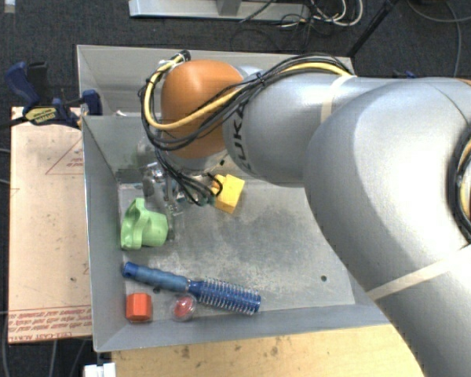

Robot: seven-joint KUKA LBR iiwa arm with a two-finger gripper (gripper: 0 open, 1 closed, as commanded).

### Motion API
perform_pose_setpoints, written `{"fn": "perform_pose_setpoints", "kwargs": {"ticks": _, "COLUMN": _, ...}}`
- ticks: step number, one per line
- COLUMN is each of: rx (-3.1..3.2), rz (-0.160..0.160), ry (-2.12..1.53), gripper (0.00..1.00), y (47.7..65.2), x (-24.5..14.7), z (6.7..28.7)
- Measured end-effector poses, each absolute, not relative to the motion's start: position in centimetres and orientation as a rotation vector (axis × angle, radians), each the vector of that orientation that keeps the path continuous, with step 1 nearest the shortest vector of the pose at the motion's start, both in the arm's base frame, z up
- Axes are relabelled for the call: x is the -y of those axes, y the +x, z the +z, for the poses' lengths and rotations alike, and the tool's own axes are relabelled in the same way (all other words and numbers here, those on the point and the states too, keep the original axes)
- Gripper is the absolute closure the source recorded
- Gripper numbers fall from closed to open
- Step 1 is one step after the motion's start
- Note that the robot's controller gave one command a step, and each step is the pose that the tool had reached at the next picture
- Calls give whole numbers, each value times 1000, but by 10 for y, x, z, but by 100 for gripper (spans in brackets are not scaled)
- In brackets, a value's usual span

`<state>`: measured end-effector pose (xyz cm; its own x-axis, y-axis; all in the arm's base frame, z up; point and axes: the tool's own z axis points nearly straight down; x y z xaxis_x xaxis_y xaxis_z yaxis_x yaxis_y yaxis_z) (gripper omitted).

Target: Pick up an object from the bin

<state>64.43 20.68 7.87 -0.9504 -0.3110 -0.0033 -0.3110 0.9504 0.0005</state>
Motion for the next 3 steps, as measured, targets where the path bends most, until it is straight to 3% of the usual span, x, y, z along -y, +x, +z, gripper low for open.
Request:
{"fn": "perform_pose_setpoints", "kwargs": {"ticks": 1, "rx": -2887, "rz": 2, "ry": -1229, "gripper": 0, "y": 619, "x": -219, "z": 114}}
{"fn": "perform_pose_setpoints", "kwargs": {"ticks": 2, "rx": -2755, "rz": 3, "ry": -1511, "gripper": 0, "y": 592, "x": -221, "z": 69}}
{"fn": "perform_pose_setpoints", "kwargs": {"ticks": 3, "rx": -2749, "rz": 1, "ry": -1506, "gripper": 100, "y": 594, "x": -221, "z": 71}}
